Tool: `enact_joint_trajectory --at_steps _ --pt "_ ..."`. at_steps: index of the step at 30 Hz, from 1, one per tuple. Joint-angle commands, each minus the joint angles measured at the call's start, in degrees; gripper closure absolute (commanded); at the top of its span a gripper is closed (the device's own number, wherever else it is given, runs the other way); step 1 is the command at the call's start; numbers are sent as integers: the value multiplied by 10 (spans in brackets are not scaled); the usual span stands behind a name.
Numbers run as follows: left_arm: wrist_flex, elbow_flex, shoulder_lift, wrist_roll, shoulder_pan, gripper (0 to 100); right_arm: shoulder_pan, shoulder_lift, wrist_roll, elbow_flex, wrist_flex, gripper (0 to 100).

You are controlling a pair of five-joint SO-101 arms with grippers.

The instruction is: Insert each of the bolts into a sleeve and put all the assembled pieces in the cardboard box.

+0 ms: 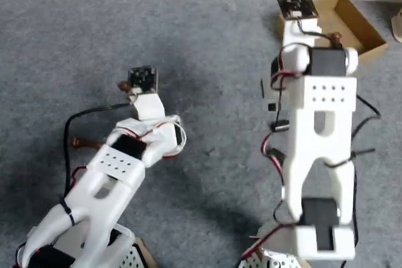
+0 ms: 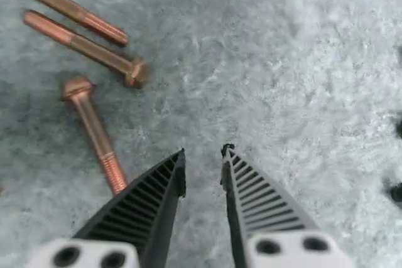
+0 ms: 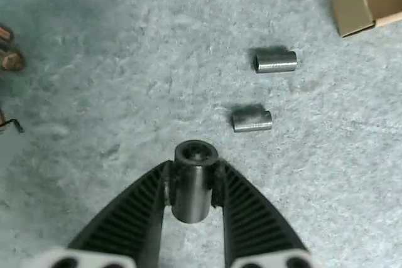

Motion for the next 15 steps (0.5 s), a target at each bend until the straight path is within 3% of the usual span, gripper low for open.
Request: enact_joint_trajectory --at_steps 1,8,12,15 --pt "102 -99 51 4 -10 892 -7 -87 -12 61 -47 994" --pt "196 -274 271 6 -49 892 -14 -245 -29 304 -175 994" --pt "249 -363 326 8 -74 892 -15 -324 -29 441 -262 994" --pt "289 -409 344 48 -84 892 -15 -360 -28 526 -326 994"
